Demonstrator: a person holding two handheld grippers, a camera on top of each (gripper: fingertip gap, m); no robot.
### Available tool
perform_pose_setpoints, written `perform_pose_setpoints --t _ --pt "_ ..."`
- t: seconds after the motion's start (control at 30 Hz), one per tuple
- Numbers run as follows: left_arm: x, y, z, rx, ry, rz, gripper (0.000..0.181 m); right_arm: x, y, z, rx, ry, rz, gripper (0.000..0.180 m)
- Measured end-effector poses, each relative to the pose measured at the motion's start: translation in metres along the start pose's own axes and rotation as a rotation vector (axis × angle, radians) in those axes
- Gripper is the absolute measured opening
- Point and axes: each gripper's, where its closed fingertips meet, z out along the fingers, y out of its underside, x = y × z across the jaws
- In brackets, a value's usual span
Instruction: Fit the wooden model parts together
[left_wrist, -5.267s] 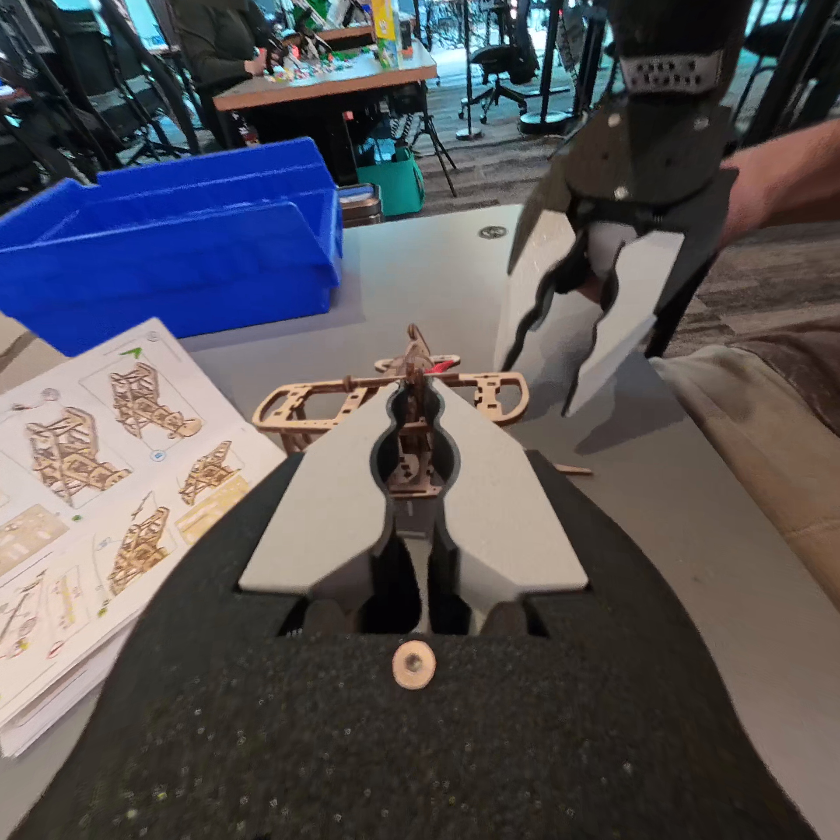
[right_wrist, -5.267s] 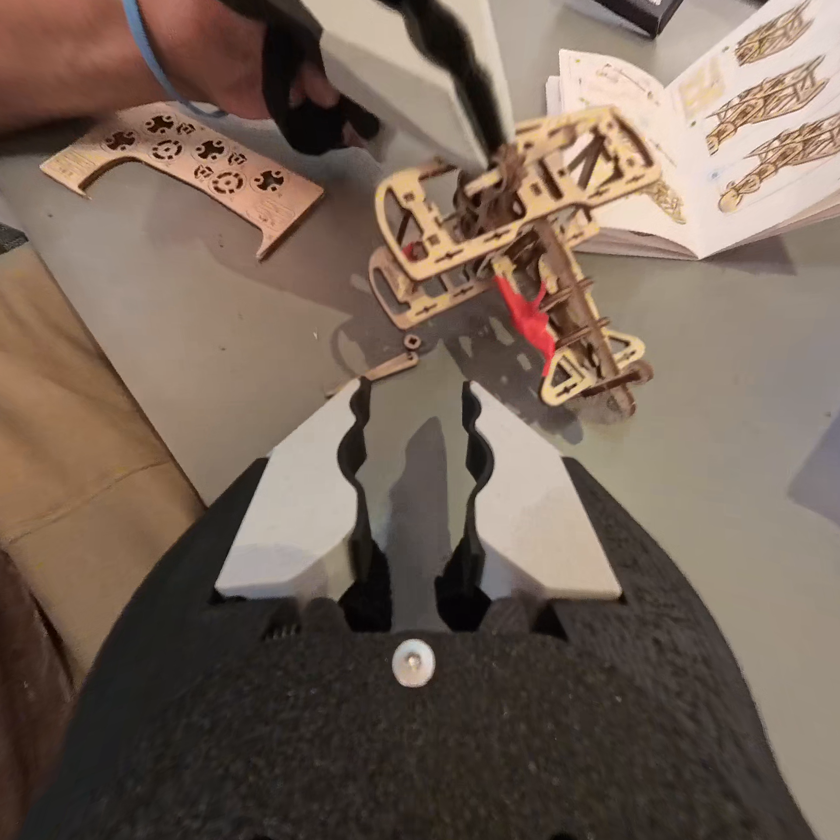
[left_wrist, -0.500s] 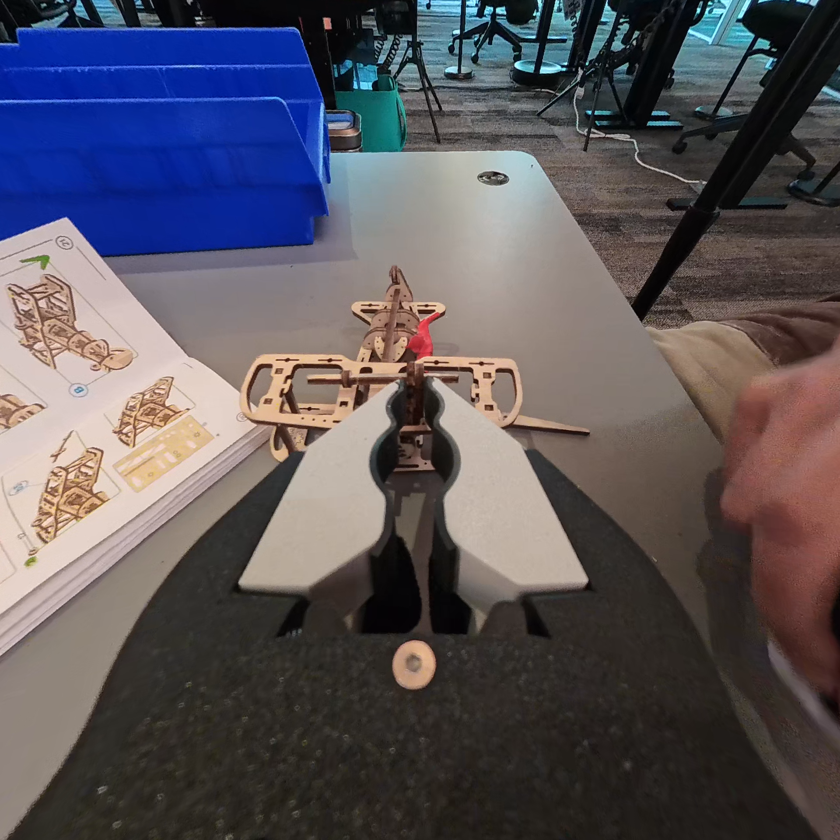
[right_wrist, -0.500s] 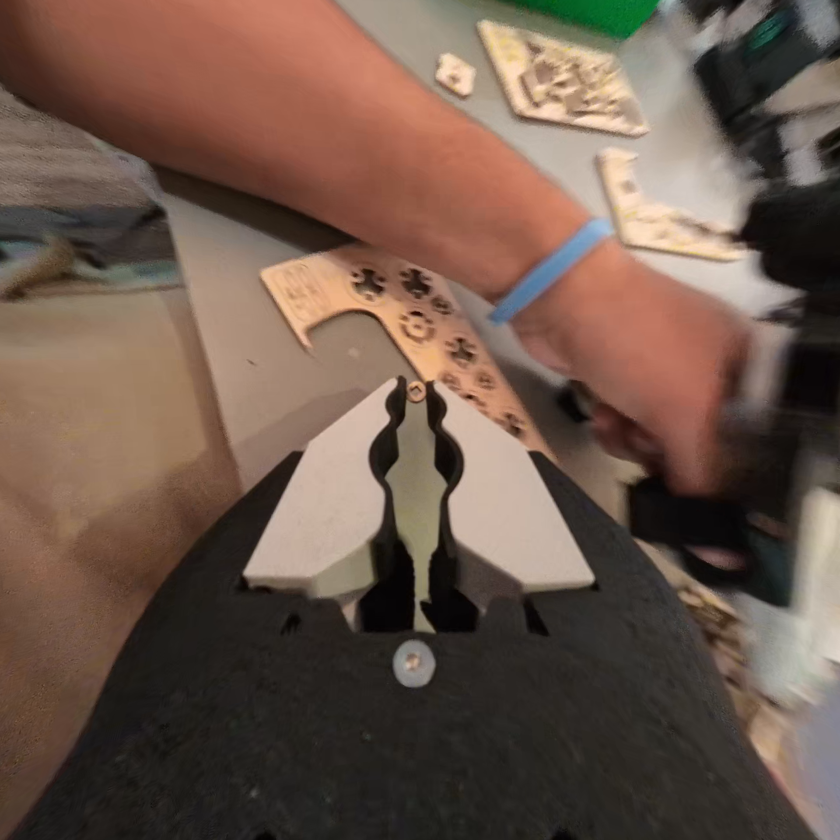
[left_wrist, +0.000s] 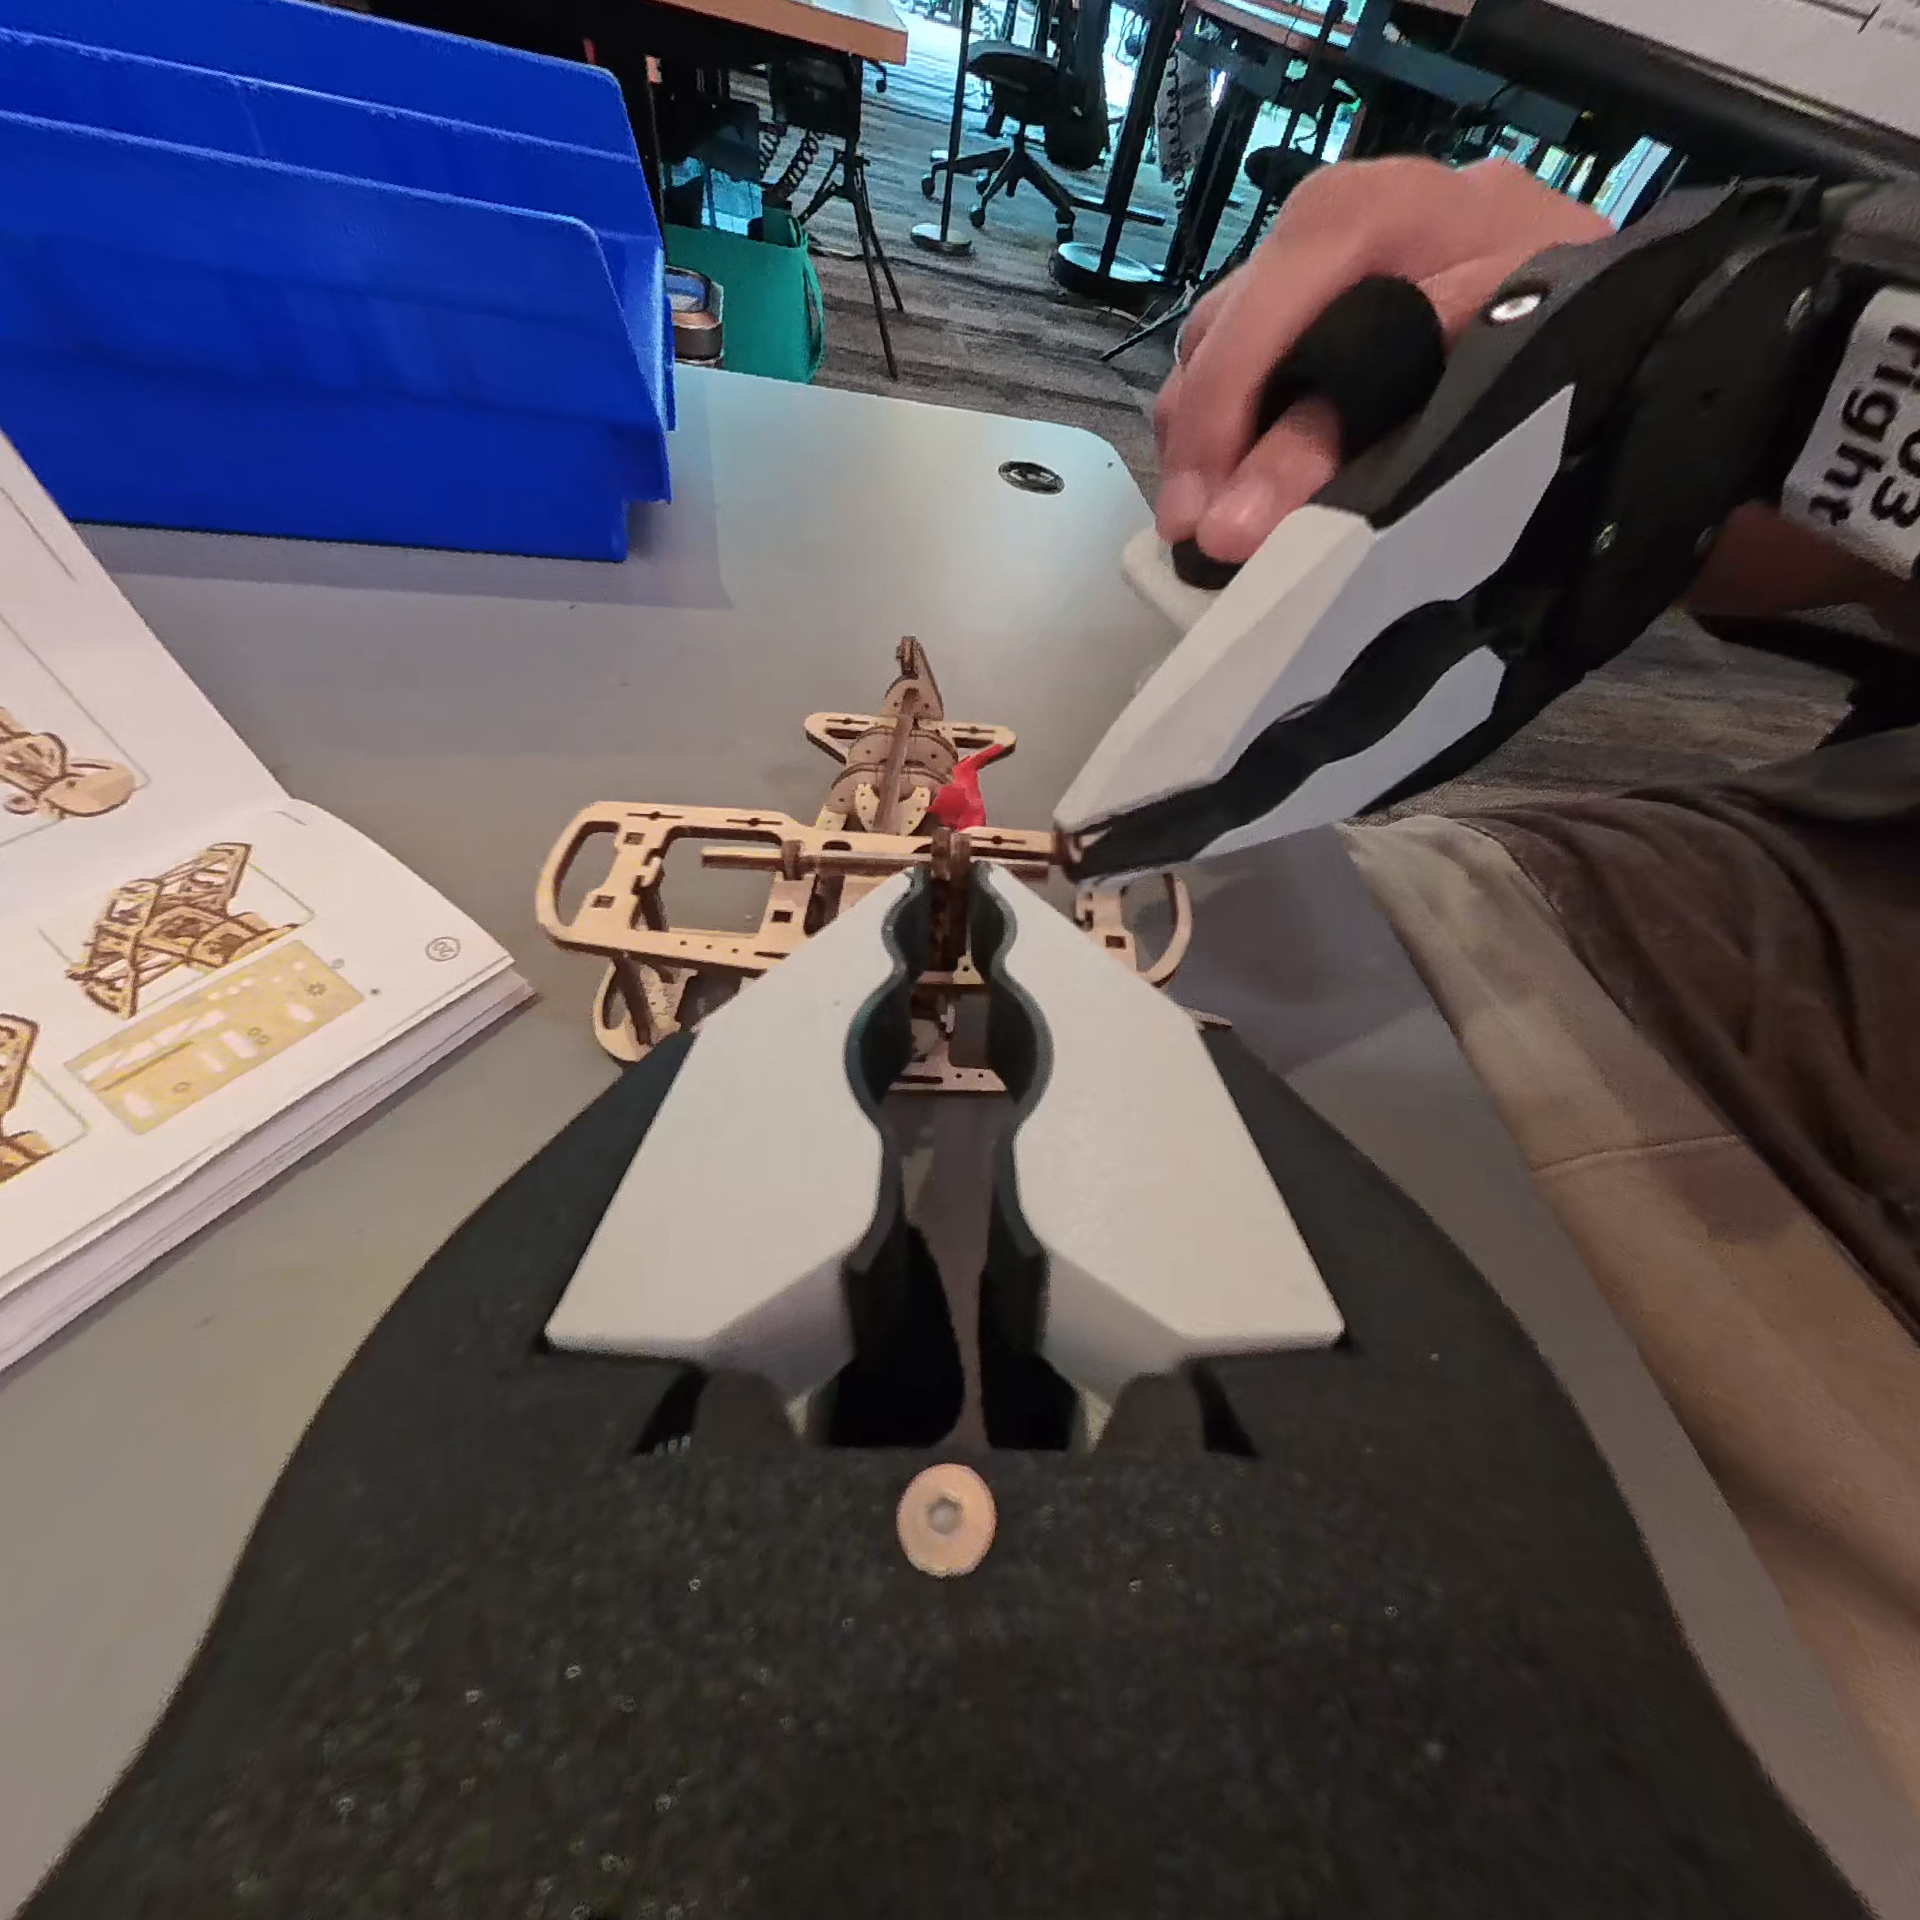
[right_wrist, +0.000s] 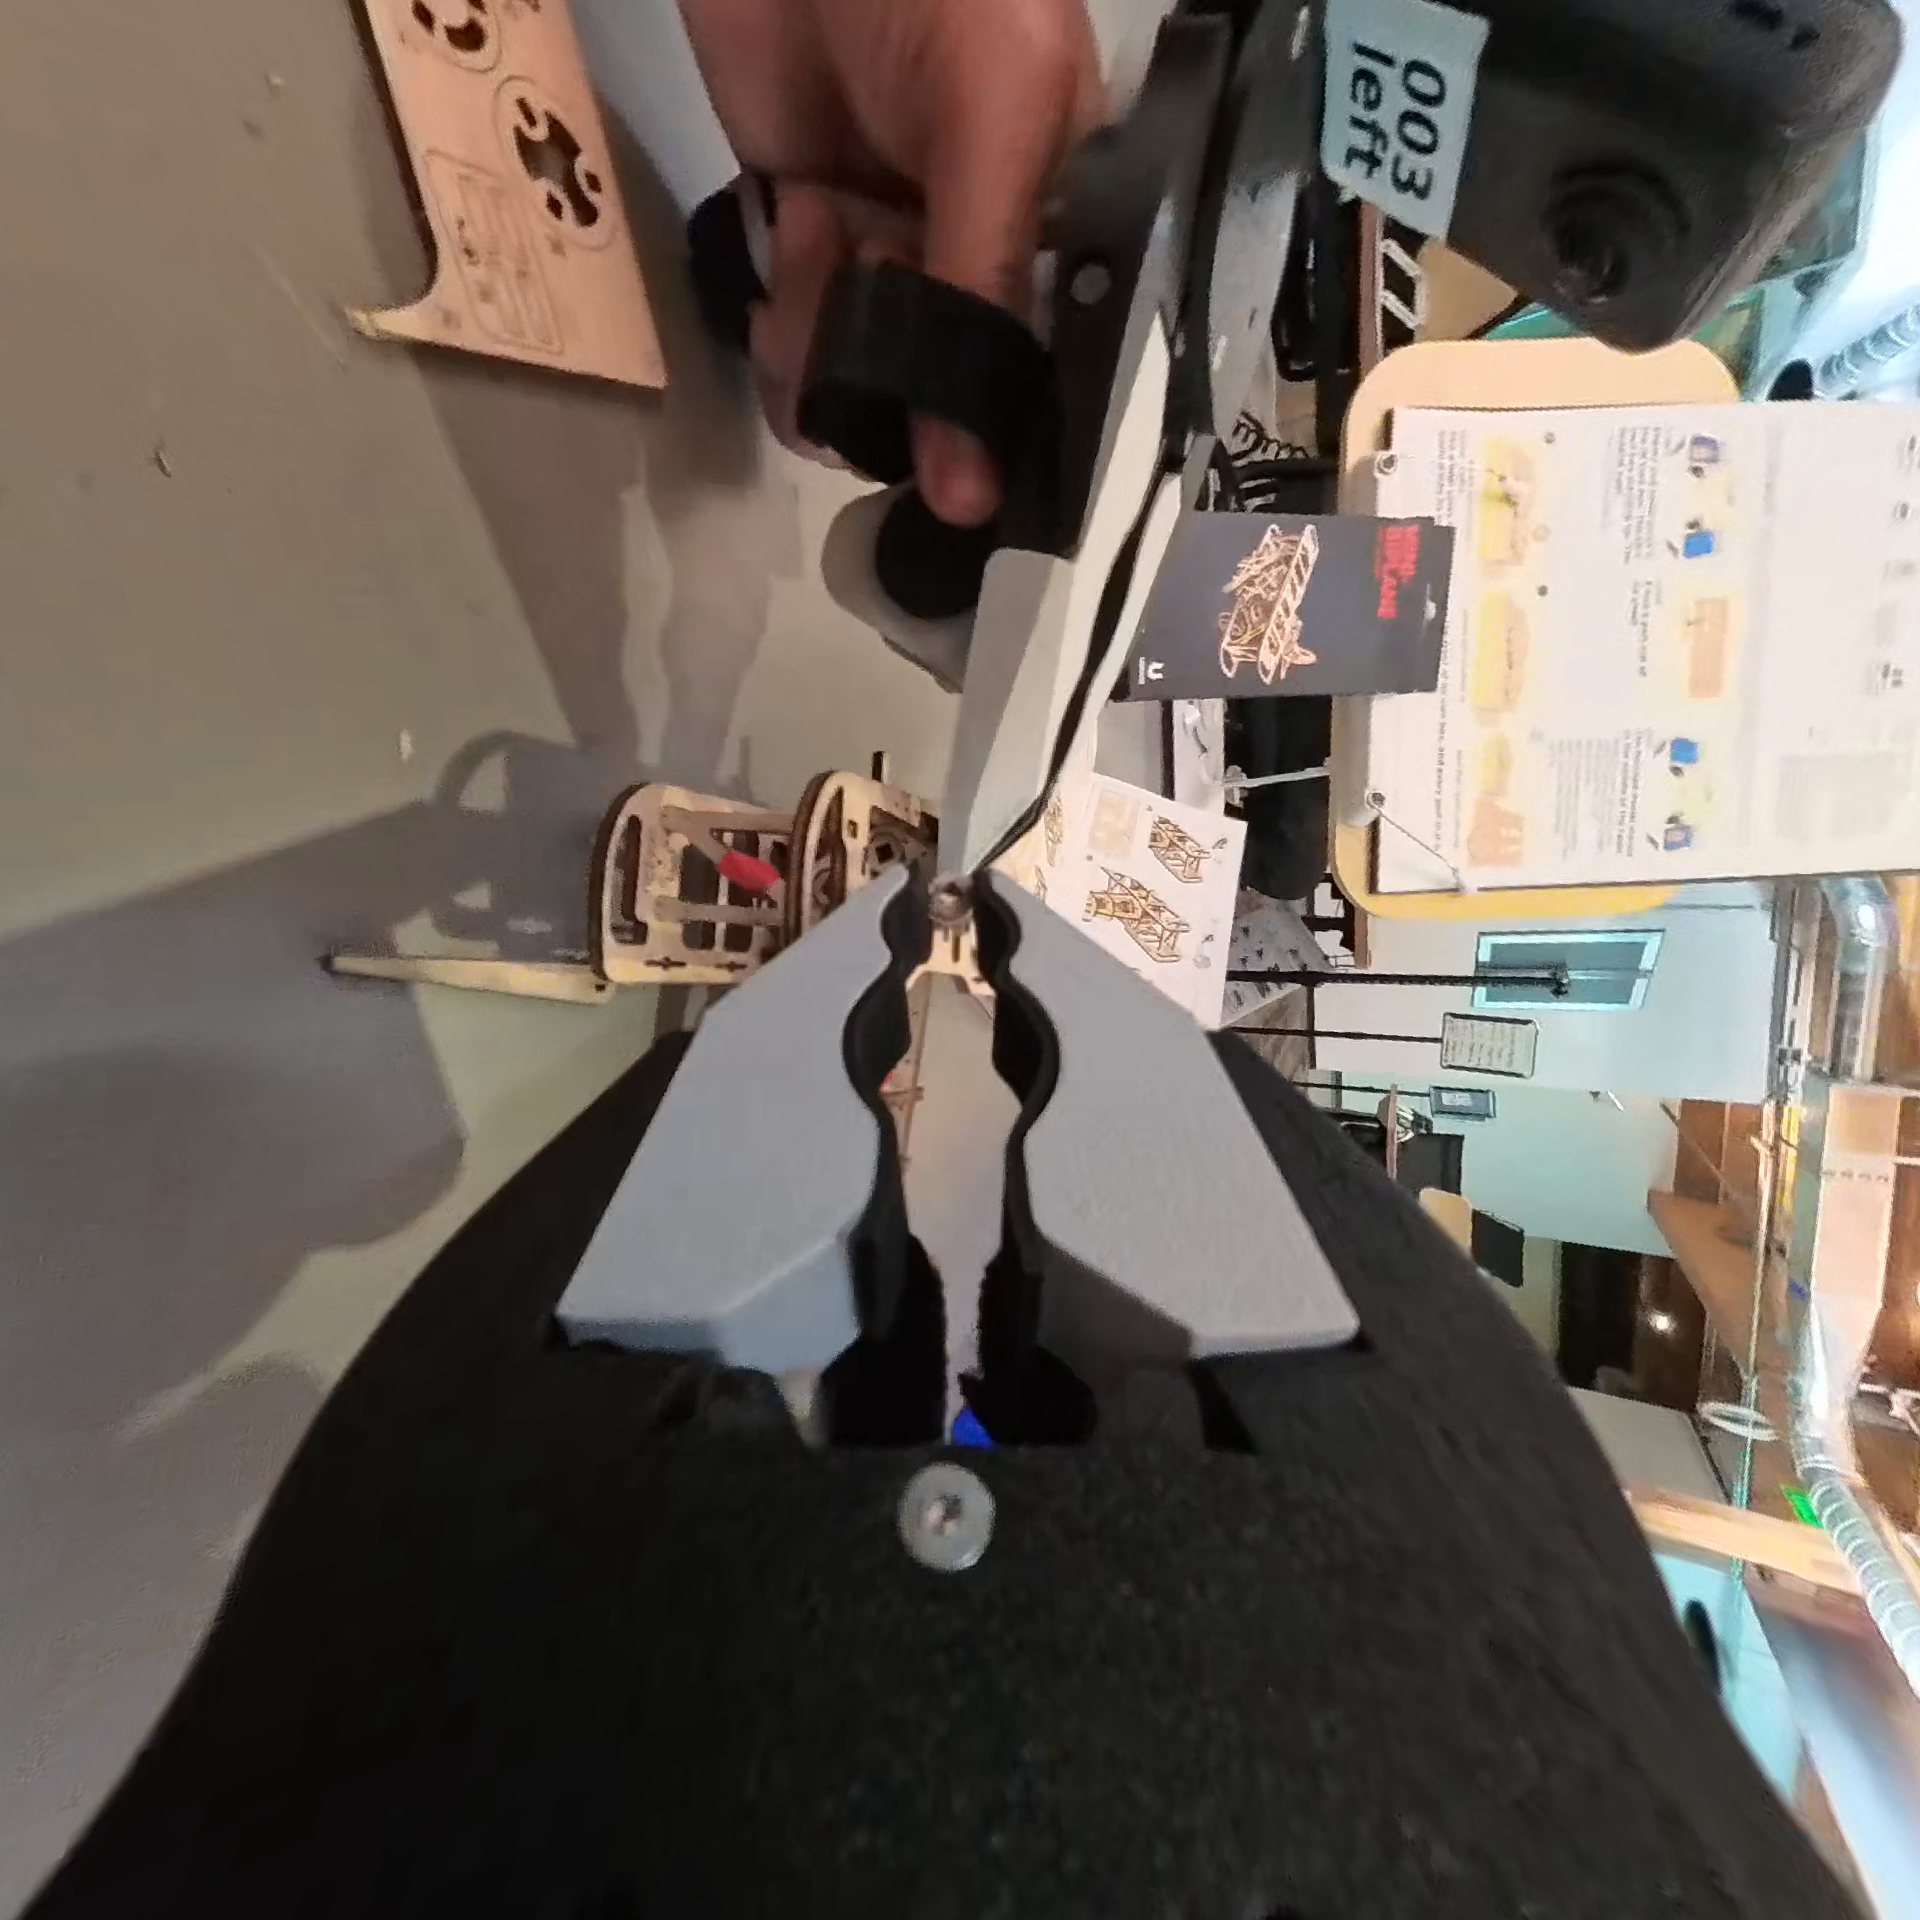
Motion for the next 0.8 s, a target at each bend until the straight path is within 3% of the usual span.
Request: perform_pose_setpoints --t 0.37,0.8 --pt "0.003 0.002 0.001 -0.016 0.02 -0.018 0.004 -0.011 -0.001 0.004 -0.053 -0.12 -0.197 0.006" --pt "0.003 0.004 0.004 -0.031 0.013 -0.014 0.004 -0.014 0.003 0.004 -0.034 -0.193 -0.067 0.007"
